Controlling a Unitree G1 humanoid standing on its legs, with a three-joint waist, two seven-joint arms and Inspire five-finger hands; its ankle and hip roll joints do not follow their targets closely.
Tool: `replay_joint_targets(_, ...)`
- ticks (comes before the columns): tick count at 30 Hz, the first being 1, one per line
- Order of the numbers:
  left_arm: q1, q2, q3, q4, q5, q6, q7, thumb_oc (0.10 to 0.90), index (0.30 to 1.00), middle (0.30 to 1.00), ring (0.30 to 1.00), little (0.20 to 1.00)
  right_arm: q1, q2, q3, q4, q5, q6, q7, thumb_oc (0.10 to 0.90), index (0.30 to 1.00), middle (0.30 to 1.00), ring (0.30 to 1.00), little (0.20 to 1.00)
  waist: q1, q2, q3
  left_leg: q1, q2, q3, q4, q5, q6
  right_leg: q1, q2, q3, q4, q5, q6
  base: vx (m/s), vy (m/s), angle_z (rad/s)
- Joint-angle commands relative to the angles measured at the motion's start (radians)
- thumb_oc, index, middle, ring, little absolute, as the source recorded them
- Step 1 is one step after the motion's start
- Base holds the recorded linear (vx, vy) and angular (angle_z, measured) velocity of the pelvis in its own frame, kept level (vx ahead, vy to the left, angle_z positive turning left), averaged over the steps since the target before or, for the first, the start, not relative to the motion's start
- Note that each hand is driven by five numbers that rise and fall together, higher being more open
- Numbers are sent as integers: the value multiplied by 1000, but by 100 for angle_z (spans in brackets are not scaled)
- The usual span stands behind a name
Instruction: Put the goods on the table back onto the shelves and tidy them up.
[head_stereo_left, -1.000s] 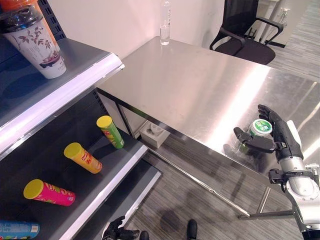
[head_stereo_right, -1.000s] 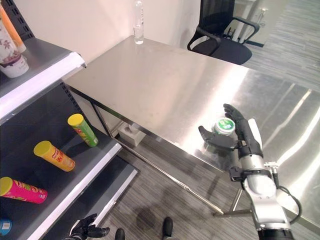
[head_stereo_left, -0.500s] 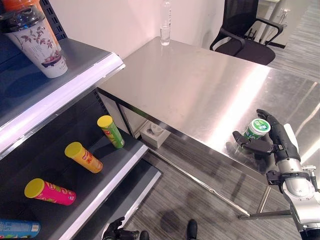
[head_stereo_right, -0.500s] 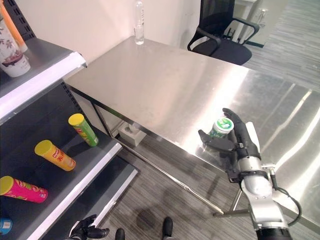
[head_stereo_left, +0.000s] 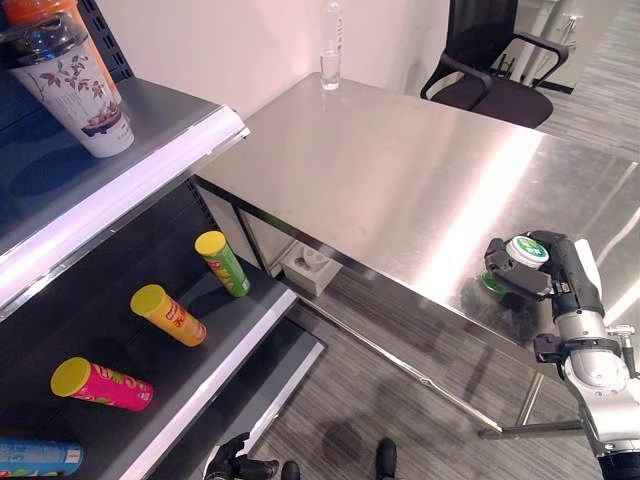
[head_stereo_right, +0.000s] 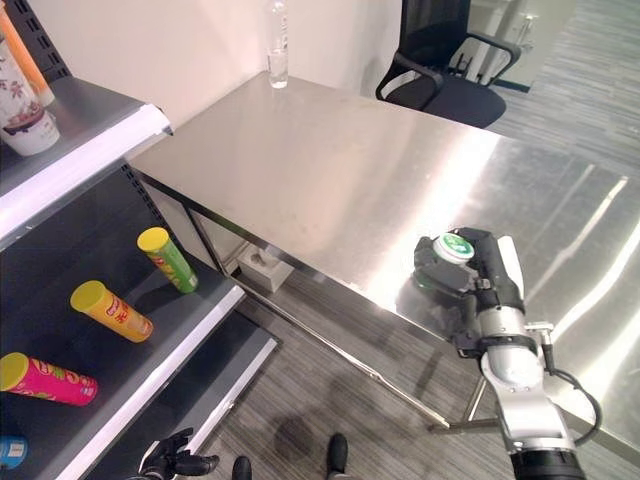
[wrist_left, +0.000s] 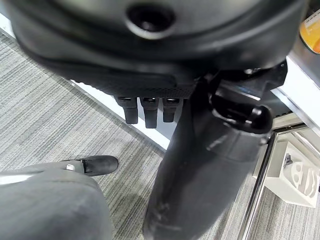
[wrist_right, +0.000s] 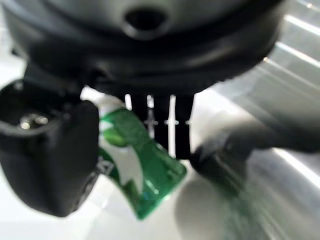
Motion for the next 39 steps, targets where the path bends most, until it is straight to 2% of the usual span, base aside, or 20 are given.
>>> replay_joint_targets(1, -49, 73, 0, 4, 11, -28, 27, 800, 900, 900, 900, 900, -74, -23, -46, -38, -12, -61, -37, 400, 300, 300, 300, 300, 17, -76, -31, 13, -20, 58, 1, -29, -27, 108, -21, 27, 64, -209, 91, 0, 0, 0)
replay_joint_targets(5, -49, 75, 5, 3, 9, -29, 26, 800, 900, 900, 900, 900, -82, -34, -61, -64, -12, -70, -36, 400, 300, 300, 300, 300, 20, -77, -32, 18, -18, 58, 1, -29, -27, 115, -21, 22, 64, -211, 90, 0, 0, 0)
replay_joint_targets(10, -49, 86, 11, -6, 3, -34, 17, 800, 900, 900, 900, 900, -110, -86, -93, -126, 10, -95, -28, 400, 300, 300, 300, 300, 24, -83, -34, 21, -15, 56, 1, -29, -30, 119, -20, 17, 68, -215, 91, -12, -26, 1)
replay_joint_targets(11, -50, 95, 19, -6, -2, -39, 13, 800, 900, 900, 900, 900, -142, -131, -112, -188, 48, -122, -8, 400, 300, 300, 300, 300, 27, -87, -39, 23, -11, 54, 1, -27, -36, 119, -18, 14, 78, -221, 89, -27, -54, 4)
replay_joint_targets(15, -50, 100, 24, -7, -10, -42, 8, 800, 900, 900, 900, 900, -176, -150, -115, -225, 103, -147, 11, 400, 300, 300, 300, 300, 33, -88, -43, 23, -5, 51, 1, -23, -42, 119, -15, 10, 86, -228, 85, -33, -75, 6)
replay_joint_targets(17, -51, 106, 27, -1, -17, -46, -2, 800, 900, 900, 900, 900, -242, -155, -98, -272, 188, -180, 44, 400, 300, 300, 300, 300, 46, -90, -48, 25, 8, 43, 1, -15, -54, 122, -7, 3, 96, -241, 76, -51, -126, 14)
replay_joint_targets(22, -50, 110, 21, 14, -34, -51, -16, 800, 900, 900, 900, 900, -382, -157, -8, -325, 320, -203, 115, 400, 300, 300, 300, 300, 76, -95, -52, 10, 40, 12, 7, 18, -83, 139, 21, -19, 108, -267, 54, -62, -160, 22)
replay_joint_targets(26, -52, 116, 10, 26, -51, -56, -22, 800, 900, 900, 900, 900, -538, -185, 101, -333, 407, -210, 164, 400, 300, 300, 300, 300, 108, -97, -39, -50, 69, -41, 9, 77, -111, 146, 50, -56, 120, -296, 39, -134, -204, 44)
replay_joint_targets(27, -59, 118, 5, 30, -51, -55, -21, 800, 900, 900, 900, 900, -572, -201, 124, -328, 411, -213, 163, 400, 300, 300, 300, 300, 107, -99, -29, -66, 70, -33, 19, 82, -112, 146, 49, -67, 128, -302, 39, -134, -98, 86)
replay_joint_targets(29, -65, 120, 0, 34, -48, -55, -20, 800, 900, 900, 900, 900, -616, -207, 159, -321, 422, -210, 164, 400, 300, 300, 300, 300, 101, -109, -20, -86, 79, 35, 76, 61, -104, 133, 35, -87, 156, -305, 36, -169, -53, 111)
replay_joint_targets(31, -53, 116, 1, 41, -46, -53, -25, 800, 900, 900, 900, 900, -663, -190, 216, -327, 427, -206, 169, 400, 300, 300, 300, 300, 101, -121, -19, -51, 78, 105, 174, -29, -68, 107, -4, -118, 184, -296, 37, -182, 0, 57)
replay_joint_targets(32, -54, 116, 2, 41, -46, -53, -25, 800, 900, 900, 900, 900, -664, -190, 217, -327, 427, -206, 169, 400, 300, 300, 300, 300, 100, -121, -21, -55, 78, 104, 175, -28, -68, 105, -4, -119, 183, -294, 37, -140, 16, 28)
replay_joint_targets(34, -49, 113, 9, 40, -45, -52, -26, 800, 900, 900, 900, 900, -673, -193, 228, -338, 419, -201, 177, 400, 300, 300, 300, 300, 94, -122, -27, -22, 84, 141, 223, -76, -55, 98, -23, -152, 187, -295, 37, -101, 4, 23)
replay_joint_targets(35, -49, 113, 9, 40, -45, -51, -26, 800, 900, 900, 900, 900, -673, -193, 228, -338, 419, -201, 177, 400, 300, 300, 300, 300, 92, -122, -30, -27, 83, 138, 223, -73, -55, 94, -24, -153, 186, -293, 37, -97, 18, 61)
replay_joint_targets(36, -51, 111, 12, 40, -42, -52, -26, 800, 900, 900, 900, 900, -678, -197, 229, -342, 415, -199, 180, 400, 300, 300, 300, 300, 89, -118, -37, 5, 84, 163, 227, -91, -55, 93, -27, -174, 186, -293, 36, -73, 98, 79)
replay_joint_targets(37, -41, 107, 6, 43, -33, -48, -28, 800, 900, 900, 900, 900, -668, -195, 210, -343, 407, -198, 179, 400, 300, 300, 300, 300, 74, -99, -59, 39, 79, 197, 216, -99, -56, 94, -34, -211, 179, -286, 40, -86, 125, 97)
replay_joint_targets(39, -32, 99, 5, 44, -24, -46, -31, 800, 900, 900, 900, 900, -653, -168, 203, -350, 410, -203, 183, 400, 300, 300, 300, 300, 66, -73, -81, 67, 67, 220, 150, -93, -63, 95, -36, -233, 169, -264, 47, -28, 158, 124)
